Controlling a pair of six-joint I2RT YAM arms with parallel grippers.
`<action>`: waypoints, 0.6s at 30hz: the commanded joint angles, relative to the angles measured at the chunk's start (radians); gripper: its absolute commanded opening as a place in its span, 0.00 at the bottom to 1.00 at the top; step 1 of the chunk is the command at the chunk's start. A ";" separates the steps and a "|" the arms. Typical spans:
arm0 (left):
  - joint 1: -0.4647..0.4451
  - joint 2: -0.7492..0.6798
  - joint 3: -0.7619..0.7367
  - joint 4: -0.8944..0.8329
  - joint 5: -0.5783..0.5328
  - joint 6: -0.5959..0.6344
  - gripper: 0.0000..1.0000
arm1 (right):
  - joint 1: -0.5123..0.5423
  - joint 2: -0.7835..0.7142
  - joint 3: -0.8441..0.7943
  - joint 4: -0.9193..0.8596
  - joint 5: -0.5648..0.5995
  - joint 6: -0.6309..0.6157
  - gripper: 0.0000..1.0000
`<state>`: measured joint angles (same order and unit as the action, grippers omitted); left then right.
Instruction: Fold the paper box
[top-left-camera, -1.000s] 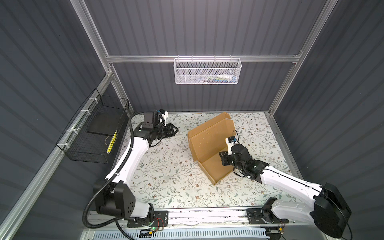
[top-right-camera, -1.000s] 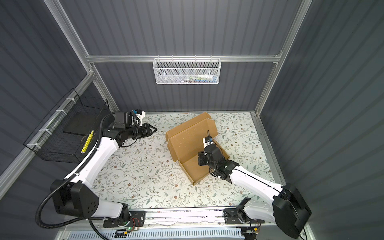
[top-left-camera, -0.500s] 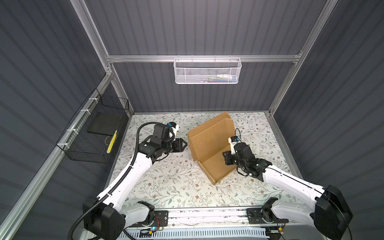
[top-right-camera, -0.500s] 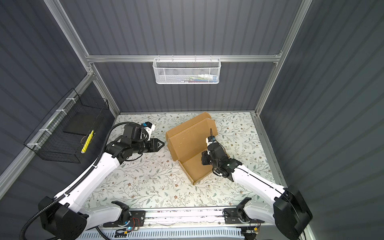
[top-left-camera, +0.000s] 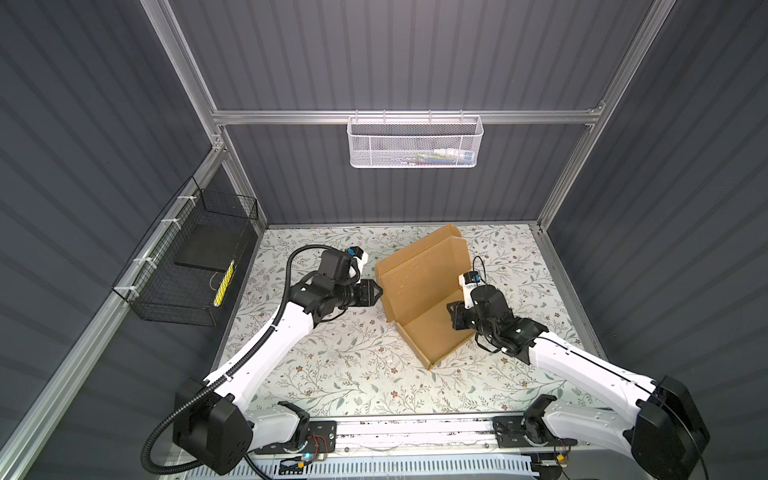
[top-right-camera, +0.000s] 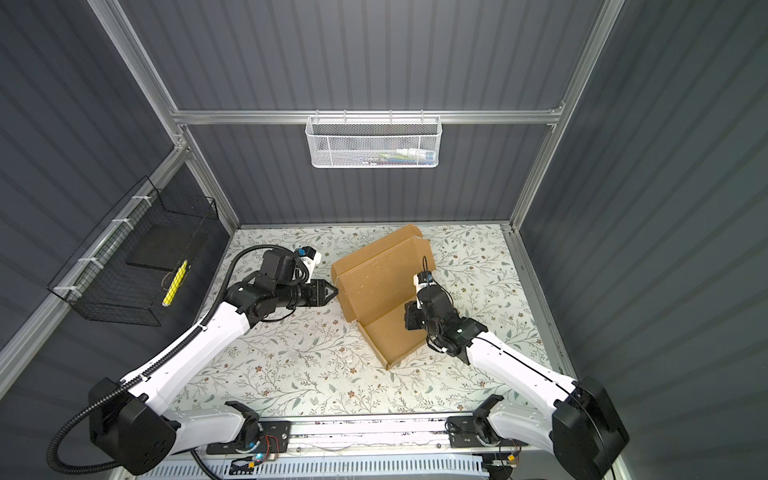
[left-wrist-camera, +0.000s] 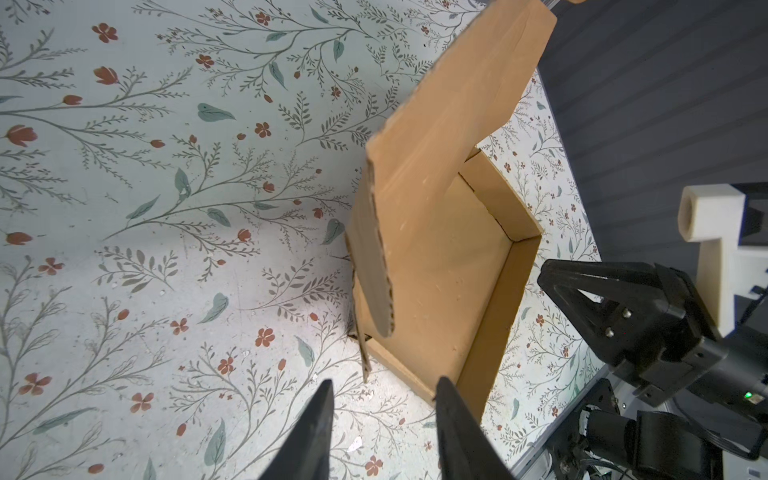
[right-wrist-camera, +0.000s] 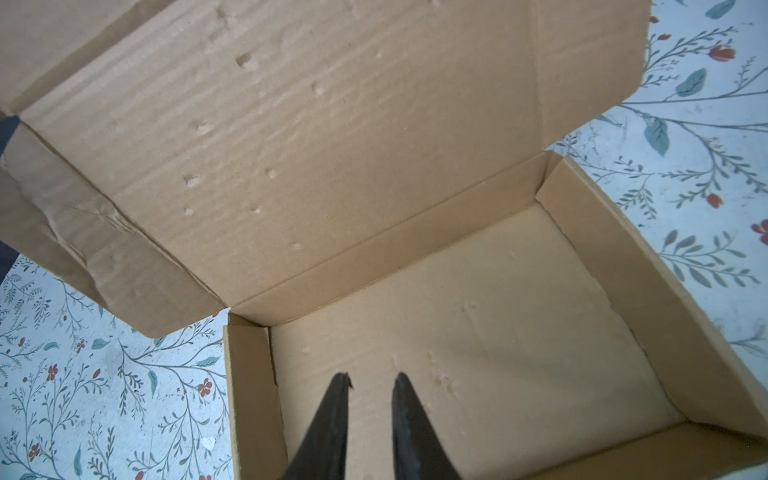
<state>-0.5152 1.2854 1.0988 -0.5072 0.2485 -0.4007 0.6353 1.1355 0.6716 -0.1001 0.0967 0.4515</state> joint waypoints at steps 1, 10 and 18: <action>-0.020 0.025 -0.014 0.027 -0.021 -0.011 0.41 | -0.006 -0.038 0.011 -0.018 0.004 -0.006 0.23; -0.043 0.091 -0.006 0.045 -0.075 0.000 0.41 | -0.013 -0.060 -0.005 -0.018 0.003 -0.004 0.23; -0.050 0.146 0.009 0.073 -0.098 0.017 0.37 | -0.019 -0.071 -0.009 -0.025 0.003 -0.006 0.23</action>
<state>-0.5579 1.4151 1.0981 -0.4500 0.1730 -0.4026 0.6231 1.0813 0.6712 -0.1066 0.0971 0.4515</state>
